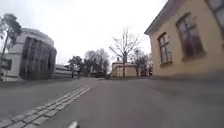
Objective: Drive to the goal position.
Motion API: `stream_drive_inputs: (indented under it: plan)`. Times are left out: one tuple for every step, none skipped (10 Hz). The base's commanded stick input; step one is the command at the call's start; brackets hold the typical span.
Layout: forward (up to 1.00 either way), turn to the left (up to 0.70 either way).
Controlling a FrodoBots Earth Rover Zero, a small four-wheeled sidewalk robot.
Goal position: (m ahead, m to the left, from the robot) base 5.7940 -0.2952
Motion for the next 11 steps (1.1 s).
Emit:
stream_drive_inputs:
  plan:
    - [0.70, 0.00]
    - [0.70, 0.00]
    - [0.70, 0.00]
    - [0.70, 0.00]
    - [0.70, 0.00]
    - [0.70, 0.00]
    - [0.70, 0.00]
    - [0.70, 0.00]
    - [0.70, 0.00]
    - [0.69, 0.00]
    - [0.24, 0.00]
